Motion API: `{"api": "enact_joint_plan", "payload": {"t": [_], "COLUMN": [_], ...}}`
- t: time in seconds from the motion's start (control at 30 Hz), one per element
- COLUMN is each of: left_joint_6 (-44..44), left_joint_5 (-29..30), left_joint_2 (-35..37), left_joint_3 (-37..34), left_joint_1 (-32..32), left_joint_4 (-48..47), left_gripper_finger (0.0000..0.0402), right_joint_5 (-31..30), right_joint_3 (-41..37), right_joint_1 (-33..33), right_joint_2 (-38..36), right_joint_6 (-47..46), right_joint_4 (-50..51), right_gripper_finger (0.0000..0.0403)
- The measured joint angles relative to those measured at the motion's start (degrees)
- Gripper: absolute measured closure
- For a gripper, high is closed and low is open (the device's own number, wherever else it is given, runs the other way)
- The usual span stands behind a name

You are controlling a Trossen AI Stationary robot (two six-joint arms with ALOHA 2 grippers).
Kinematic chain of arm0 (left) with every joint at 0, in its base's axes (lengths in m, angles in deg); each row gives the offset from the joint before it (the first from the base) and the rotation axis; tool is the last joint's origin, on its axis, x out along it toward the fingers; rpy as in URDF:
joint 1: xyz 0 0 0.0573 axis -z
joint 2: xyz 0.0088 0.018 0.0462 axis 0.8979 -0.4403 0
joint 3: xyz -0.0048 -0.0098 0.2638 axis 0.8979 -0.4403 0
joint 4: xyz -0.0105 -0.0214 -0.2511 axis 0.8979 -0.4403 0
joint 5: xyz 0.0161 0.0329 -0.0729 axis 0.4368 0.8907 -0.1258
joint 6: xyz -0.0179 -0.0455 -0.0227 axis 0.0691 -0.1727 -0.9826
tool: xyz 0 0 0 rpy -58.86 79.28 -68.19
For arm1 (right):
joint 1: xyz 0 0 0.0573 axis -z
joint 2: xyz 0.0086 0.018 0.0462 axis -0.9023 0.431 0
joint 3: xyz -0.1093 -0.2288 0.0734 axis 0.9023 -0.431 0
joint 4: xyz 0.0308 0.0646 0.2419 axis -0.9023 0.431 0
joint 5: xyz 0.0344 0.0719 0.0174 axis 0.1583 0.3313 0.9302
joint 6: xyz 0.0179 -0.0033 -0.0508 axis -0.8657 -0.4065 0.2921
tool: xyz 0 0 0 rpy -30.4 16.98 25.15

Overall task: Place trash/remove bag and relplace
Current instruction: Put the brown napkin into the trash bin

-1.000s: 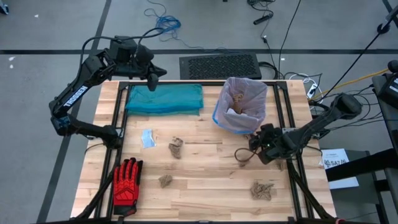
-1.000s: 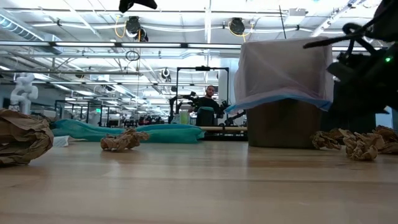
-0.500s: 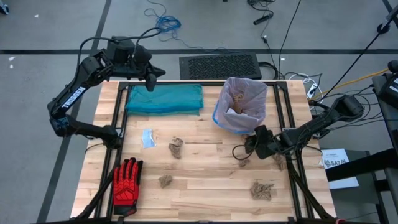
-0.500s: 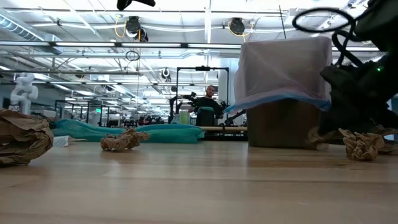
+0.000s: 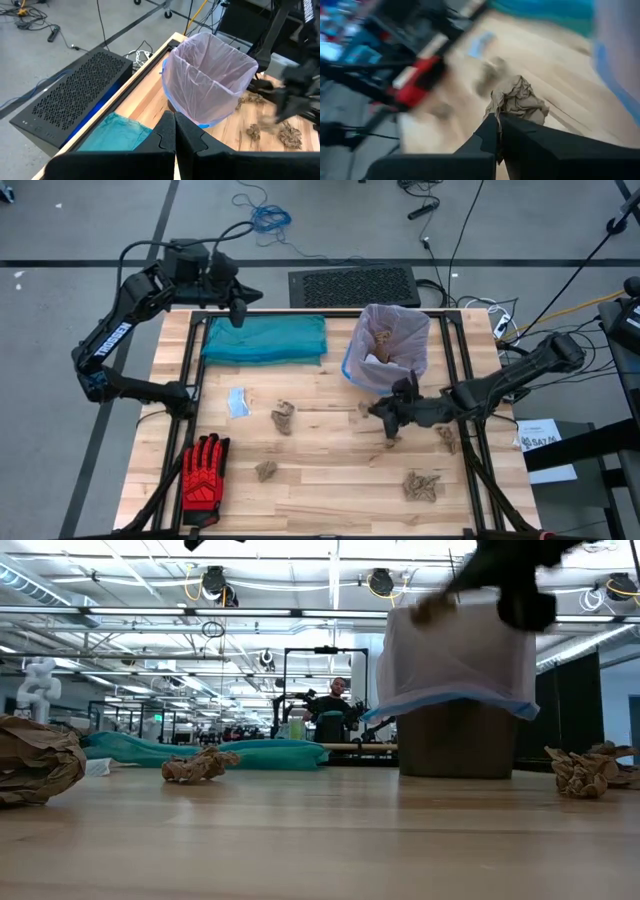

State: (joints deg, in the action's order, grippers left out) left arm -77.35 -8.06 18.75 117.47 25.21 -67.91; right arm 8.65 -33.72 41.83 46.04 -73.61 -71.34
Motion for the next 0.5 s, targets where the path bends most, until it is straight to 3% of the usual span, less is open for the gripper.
{"api": "enact_joint_plan", "payload": {"t": [0.17, 0.4, 0.5], "left_joint_6": [0.0, 0.0, -1.9], "left_joint_5": [0.0, 0.3, 4.7], "left_joint_2": [0.0, 0.0, 0.0], "left_joint_3": [0.0, 0.0, 0.0], "left_joint_1": [0.0, 0.0, 0.2], "left_joint_4": [0.0, 0.0, -0.8], "left_gripper_finger": [0.0402, 0.0402, 0.0402], "right_joint_5": [-3.3, -5.6, -5.5], "right_joint_3": [11.3, 27.9, 33.0], "right_joint_1": [2.7, 13.2, 18.8], "right_joint_2": [0.0, 0.0, 0.0], "right_joint_6": [6.3, 15.5, 18.2], "right_joint_4": [5.8, 29.9, 40.2], "right_gripper_finger": [0.0403, 0.0403, 0.0403]}}
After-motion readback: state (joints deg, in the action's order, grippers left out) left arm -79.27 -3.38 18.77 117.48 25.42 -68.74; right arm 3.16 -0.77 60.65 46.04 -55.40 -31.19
